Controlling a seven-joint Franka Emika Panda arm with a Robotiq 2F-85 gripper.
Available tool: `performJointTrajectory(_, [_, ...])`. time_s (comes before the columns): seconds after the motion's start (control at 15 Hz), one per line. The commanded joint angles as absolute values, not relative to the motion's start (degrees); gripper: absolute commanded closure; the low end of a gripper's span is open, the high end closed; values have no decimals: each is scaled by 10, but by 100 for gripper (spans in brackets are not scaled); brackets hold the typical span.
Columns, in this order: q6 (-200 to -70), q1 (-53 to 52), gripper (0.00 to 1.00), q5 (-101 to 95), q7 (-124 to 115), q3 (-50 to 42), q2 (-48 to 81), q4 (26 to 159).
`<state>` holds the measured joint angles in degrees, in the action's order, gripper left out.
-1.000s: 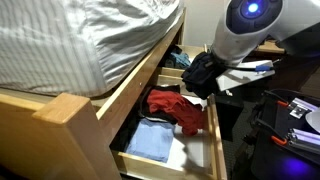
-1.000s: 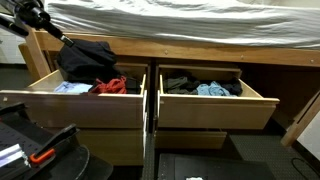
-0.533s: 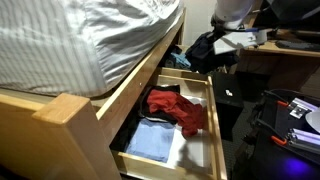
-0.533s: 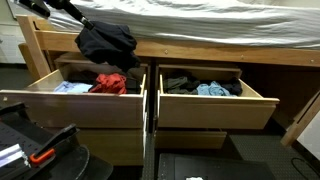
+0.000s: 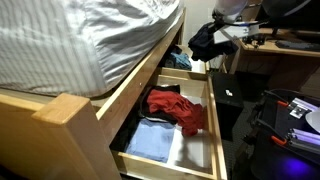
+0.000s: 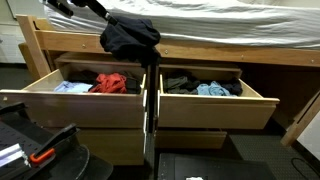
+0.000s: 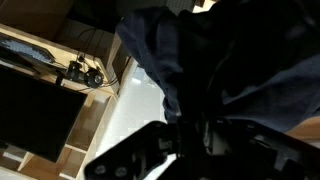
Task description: Open the second drawer from the right, pick up the black cloth from the first drawer, put it in the second drawer and close the second drawer.
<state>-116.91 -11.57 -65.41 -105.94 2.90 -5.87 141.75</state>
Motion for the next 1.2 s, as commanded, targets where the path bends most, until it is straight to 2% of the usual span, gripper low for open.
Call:
performJointTrajectory(0.0, [-1178, -74, 97, -700, -1079, 28, -104, 1458])
performJointTrajectory(0.27, [-1190, -41, 97, -743, -1088, 10, -144, 1491])
performJointTrajectory(0.53, [-1317, -42, 97, -779, -1036, -8, -167, 1542])
performJointTrajectory(0.8, [-1246, -55, 97, -873, -1190, 45, -165, 1586])
performJointTrajectory(1.13, [-1280, -30, 97, -985, -1294, -1, -169, 1580])
